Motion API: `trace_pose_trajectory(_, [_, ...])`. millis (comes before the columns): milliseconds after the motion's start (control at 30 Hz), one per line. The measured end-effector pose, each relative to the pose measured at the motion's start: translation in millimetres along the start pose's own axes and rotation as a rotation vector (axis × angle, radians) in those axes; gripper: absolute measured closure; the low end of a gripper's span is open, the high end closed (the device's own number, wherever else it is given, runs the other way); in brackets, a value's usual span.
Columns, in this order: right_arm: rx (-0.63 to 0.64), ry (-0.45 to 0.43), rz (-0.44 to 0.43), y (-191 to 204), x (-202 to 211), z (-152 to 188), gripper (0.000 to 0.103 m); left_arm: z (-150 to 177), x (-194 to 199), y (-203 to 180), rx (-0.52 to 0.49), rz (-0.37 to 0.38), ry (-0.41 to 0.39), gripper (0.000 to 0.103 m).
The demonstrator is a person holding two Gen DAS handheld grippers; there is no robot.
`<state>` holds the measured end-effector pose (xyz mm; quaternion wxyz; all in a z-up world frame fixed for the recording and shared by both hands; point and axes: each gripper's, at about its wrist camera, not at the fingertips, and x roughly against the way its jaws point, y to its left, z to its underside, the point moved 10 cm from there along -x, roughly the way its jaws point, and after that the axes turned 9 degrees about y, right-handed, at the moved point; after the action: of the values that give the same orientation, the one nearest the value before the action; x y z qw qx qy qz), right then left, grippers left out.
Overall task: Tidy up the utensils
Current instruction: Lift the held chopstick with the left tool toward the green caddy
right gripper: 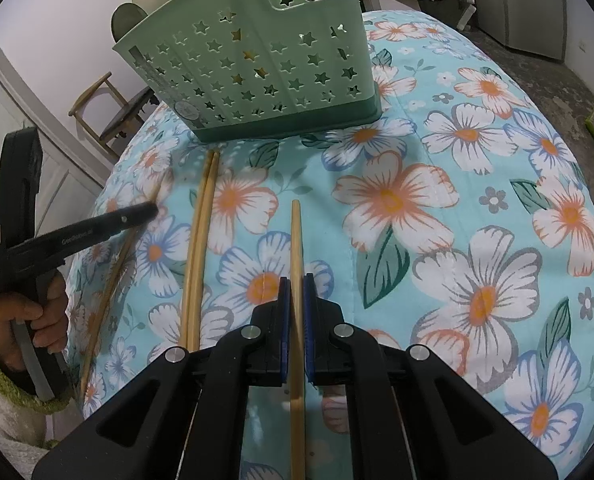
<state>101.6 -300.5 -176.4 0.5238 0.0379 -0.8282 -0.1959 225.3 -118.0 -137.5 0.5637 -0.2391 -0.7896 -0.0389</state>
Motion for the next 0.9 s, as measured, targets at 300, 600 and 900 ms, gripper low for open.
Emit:
trace_pose_trajectory(300, [0.011,0.017,-0.004,4,-7,-13,0.095,3,15,-1,0.095,0.139,0.008,0.098])
trace_pose_trajectory(600, [0.031,-0.003,0.005,6,-7,-18,0.096,3,42,-5,0.096,0.174,-0.018,0.098])
trace_pose_trajectory(900, [0.026,-0.012,-0.002,6,-6,-20,0.096,-14,86,-13,0.078,0.195,-0.121,0.098])
